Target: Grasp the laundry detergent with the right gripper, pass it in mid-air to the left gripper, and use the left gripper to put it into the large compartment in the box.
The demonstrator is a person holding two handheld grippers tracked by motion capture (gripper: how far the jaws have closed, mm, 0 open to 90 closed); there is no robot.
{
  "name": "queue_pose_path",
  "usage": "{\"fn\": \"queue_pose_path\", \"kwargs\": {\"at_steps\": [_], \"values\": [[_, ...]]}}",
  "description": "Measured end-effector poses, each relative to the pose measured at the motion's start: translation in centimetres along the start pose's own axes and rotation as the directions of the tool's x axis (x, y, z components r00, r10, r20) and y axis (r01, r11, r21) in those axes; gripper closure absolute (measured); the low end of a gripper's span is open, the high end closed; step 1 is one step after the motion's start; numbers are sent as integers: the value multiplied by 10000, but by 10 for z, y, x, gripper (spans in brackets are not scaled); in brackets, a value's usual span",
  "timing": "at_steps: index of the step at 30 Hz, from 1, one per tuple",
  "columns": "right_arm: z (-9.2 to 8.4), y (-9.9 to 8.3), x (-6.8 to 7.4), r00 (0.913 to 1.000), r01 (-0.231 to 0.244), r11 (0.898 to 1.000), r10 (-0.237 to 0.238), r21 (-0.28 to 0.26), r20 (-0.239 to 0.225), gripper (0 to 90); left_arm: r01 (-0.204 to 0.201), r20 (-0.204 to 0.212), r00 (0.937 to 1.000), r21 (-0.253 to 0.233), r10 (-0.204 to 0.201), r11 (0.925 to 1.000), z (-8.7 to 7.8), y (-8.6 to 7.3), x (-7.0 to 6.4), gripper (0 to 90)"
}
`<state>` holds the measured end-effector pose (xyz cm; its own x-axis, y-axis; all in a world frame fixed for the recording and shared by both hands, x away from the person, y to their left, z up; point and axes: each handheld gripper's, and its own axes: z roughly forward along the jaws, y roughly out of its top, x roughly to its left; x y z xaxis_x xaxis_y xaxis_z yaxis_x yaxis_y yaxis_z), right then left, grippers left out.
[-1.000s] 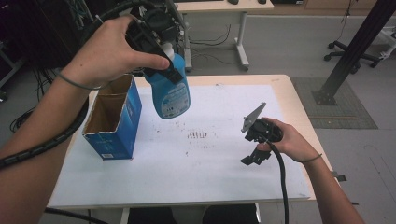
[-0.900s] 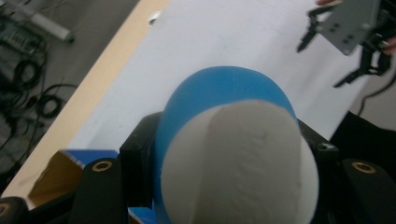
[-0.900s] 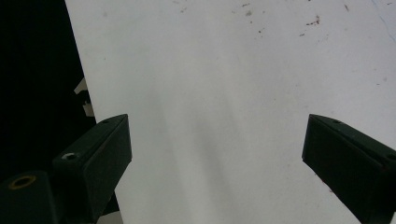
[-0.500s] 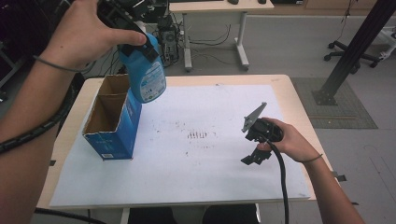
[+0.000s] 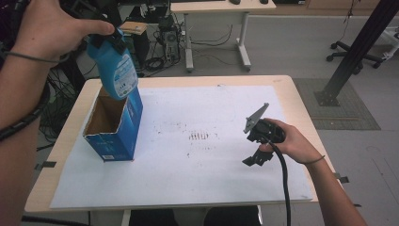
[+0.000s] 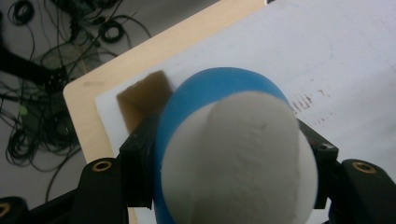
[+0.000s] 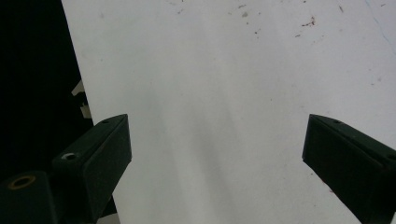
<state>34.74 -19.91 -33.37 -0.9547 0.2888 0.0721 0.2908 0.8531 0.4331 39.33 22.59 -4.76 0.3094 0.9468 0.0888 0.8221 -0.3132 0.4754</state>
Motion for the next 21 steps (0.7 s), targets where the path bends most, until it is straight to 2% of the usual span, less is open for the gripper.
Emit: {"fn": "queue_pose_path", "kwargs": {"at_steps": [2,4,6,10,15,16,20,21], "values": [[1,-1,1,10000,14,10000,-13,54,-20,80,0,0,10000,0,0,10000,0,0,0,376],[1,-1,1,10000,-11,10000,10,63,21,80,598,-320,9977,60,-595,9982,1,-4,15,377],[0,-2,1,10000,-25,10000,25,19,9,80,598,-320,9977,60,-595,9982,1,-4,15,377],[0,-1,1,10000,-7,10000,7,17,39,79,1028,-410,9939,66,-1024,9947,6,-10,29,376],[0,-2,1,10000,-4,10000,4,-5,41,79,1137,-435,9926,91,-1132,9935,11,-12,31,376],[0,-2,1,10000,4,10000,-5,8,38,80,1245,-359,9917,219,-1236,9920,21,-17,35,377],[1,-2,1,10000,-7,10000,6,19,43,80,1245,-359,9917,219,-1236,9920,21,-17,35,376],[1,-2,1,10000,2,10000,-2,19,33,80,1306,-253,9912,336,-1298,9909,30,-20,37,376]]}}
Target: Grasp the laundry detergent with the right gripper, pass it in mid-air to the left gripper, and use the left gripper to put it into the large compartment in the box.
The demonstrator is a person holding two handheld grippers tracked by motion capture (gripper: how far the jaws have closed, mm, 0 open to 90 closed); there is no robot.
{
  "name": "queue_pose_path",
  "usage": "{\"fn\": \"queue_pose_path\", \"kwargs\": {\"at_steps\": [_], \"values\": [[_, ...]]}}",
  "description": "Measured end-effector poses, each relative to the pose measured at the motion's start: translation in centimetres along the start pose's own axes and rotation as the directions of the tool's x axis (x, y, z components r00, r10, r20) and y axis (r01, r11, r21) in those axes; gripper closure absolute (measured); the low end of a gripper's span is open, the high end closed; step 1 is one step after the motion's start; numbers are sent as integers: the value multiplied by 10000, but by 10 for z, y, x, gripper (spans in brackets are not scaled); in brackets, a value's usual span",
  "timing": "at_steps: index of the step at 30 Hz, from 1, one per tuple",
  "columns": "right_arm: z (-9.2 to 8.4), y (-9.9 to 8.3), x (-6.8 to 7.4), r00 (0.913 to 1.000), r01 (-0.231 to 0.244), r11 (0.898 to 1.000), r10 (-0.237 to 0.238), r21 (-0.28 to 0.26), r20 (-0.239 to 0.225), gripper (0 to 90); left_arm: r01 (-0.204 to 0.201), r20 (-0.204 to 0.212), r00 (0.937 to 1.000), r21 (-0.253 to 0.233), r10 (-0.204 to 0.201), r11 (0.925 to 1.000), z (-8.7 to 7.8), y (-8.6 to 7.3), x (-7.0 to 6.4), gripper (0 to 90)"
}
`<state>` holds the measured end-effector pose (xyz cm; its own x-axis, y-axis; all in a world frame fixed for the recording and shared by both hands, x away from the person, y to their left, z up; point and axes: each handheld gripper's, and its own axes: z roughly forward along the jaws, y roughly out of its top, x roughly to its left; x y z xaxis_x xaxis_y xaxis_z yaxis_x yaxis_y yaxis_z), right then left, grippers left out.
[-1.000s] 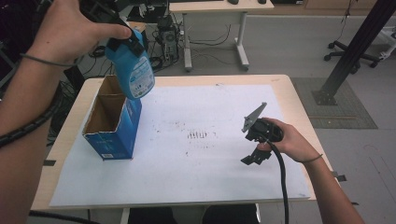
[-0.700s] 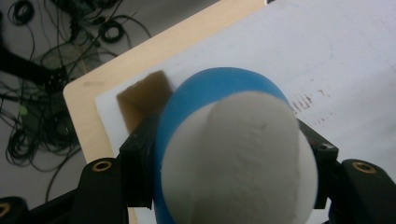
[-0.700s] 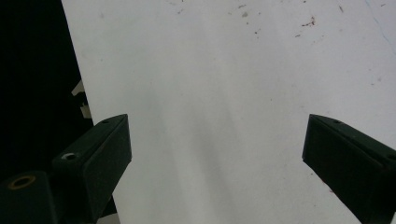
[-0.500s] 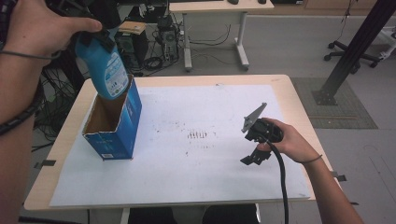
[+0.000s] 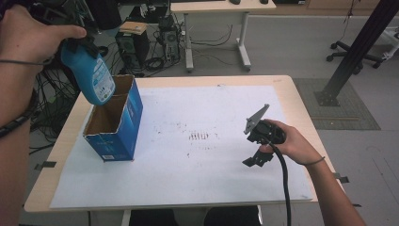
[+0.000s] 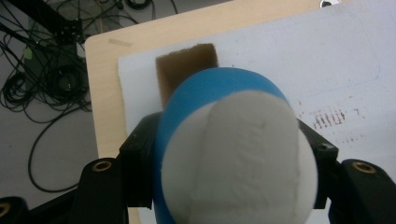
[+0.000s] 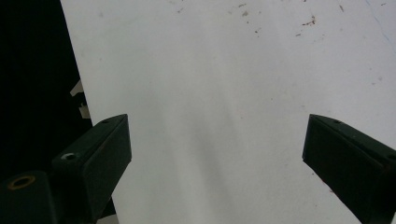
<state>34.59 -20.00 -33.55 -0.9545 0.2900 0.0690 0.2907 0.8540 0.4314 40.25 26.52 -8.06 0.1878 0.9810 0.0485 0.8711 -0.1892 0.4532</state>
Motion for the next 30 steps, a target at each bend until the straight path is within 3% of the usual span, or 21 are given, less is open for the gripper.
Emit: {"fn": "queue_pose_path", "kwargs": {"at_steps": [18,30], "values": [[0,0,0,10000,32,10000,-32,32,23,79,154,33,9999,186,-154,9997,20,-9,7,376],[1,1,1,10000,-7,10000,7,80,-32,79,259,31,9997,471,-261,9986,43,-19,11,376]]}}
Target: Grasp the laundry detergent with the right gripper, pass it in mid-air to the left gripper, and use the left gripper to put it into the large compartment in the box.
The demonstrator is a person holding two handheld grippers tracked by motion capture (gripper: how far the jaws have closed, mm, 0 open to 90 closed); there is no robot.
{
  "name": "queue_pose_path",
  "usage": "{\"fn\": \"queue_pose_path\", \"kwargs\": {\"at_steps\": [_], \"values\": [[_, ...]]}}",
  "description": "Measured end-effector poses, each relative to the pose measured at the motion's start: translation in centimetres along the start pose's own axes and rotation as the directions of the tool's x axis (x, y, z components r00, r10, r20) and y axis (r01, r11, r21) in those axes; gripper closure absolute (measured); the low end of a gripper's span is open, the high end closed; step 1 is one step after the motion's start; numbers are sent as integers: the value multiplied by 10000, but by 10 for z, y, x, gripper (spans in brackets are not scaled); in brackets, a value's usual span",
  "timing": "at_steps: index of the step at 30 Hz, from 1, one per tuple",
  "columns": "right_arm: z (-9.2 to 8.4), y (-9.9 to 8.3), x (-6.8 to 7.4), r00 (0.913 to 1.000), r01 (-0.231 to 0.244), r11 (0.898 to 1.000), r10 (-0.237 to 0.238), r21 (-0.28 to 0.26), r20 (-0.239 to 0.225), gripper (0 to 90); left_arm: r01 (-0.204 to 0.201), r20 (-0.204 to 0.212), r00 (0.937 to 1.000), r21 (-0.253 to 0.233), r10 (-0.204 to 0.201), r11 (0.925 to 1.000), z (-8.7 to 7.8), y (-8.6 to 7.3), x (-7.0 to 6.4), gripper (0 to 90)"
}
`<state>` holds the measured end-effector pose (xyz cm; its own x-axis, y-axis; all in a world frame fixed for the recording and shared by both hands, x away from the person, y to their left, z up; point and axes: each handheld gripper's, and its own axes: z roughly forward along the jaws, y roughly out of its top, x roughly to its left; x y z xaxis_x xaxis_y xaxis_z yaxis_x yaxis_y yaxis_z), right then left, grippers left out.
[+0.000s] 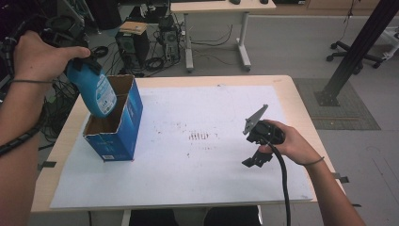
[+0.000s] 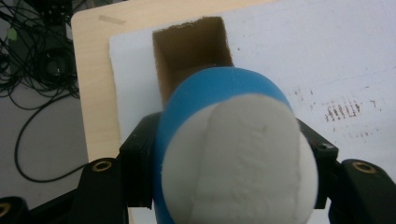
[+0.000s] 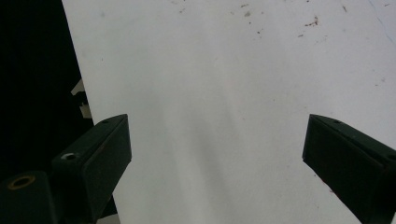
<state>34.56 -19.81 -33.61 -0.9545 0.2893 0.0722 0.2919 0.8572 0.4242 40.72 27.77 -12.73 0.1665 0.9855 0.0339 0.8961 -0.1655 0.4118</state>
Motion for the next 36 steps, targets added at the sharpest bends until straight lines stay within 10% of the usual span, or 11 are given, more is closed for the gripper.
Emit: {"fn": "queue_pose_path", "kwargs": {"at_steps": [36], "values": [[0,-1,1,10000,30,10000,-30,83,6,79,300,47,9995,543,-303,9981,54,-17,2,377]]}}
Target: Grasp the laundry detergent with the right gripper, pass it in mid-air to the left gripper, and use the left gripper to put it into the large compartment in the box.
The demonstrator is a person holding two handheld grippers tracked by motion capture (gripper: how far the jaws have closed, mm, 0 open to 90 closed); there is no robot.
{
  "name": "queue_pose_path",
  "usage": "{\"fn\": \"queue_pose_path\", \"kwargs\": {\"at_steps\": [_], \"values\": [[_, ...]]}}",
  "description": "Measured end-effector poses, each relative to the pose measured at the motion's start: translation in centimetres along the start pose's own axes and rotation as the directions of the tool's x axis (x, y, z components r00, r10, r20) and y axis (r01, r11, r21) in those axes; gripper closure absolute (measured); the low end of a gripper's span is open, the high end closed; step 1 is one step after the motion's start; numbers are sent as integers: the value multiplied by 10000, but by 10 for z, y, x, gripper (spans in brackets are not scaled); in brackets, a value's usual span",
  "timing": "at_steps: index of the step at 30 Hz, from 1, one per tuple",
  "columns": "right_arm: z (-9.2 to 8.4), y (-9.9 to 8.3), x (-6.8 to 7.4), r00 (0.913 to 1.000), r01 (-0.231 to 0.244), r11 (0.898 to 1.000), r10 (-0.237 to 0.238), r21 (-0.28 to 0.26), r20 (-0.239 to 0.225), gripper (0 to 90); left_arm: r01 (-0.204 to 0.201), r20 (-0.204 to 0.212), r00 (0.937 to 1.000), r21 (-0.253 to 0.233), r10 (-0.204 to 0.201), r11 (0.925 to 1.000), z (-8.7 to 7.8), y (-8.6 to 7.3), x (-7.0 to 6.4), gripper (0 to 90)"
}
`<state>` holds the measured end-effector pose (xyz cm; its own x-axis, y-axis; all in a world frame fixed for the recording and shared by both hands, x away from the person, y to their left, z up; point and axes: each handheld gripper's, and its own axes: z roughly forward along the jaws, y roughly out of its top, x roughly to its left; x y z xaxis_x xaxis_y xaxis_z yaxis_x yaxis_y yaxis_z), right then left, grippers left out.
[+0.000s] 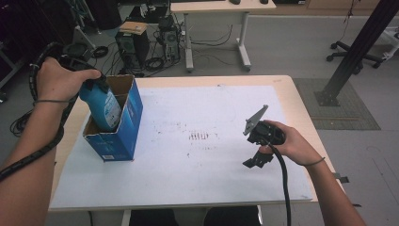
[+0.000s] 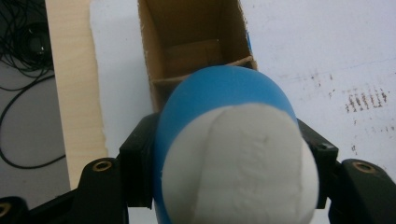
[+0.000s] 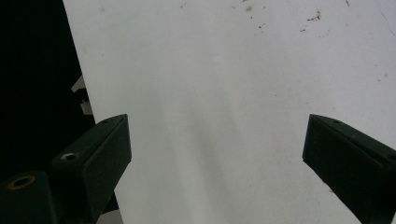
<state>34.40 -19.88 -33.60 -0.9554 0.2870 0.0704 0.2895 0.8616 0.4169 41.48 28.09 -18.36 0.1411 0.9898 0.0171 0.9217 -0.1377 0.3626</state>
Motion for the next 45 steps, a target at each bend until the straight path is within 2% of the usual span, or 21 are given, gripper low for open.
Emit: {"fn": "queue_pose_path", "kwargs": {"at_steps": [3,5,8,10,18,19,45], "values": [[0,-1,0,10000,-20,10000,20,5,17,79,25,-11,10000,25,-25,10000,4,-1,0,377],[0,-2,0,10000,-27,10000,27,4,5,79,12,-6,10000,146,-11,9999,12,-4,-1,376],[0,-2,0,10000,-27,10000,27,-3,3,79,12,-6,10000,146,-11,9999,12,-4,-1,377],[0,-1,0,10000,-12,10000,12,0,7,79,17,-147,9999,156,-15,9999,20,-6,-4,377],[0,-2,1,10000,-32,10000,32,3,34,79,-17,-184,9998,257,22,9997,29,-10,-6,377],[0,-2,1,10000,-40,10000,40,-2,50,79,-94,-239,9997,309,101,9995,35,-13,-9,376],[3,-1,2,10000,2,10000,-2,68,-9,79,110,-198,9998,582,-99,9982,63,-23,-7,377]]}}
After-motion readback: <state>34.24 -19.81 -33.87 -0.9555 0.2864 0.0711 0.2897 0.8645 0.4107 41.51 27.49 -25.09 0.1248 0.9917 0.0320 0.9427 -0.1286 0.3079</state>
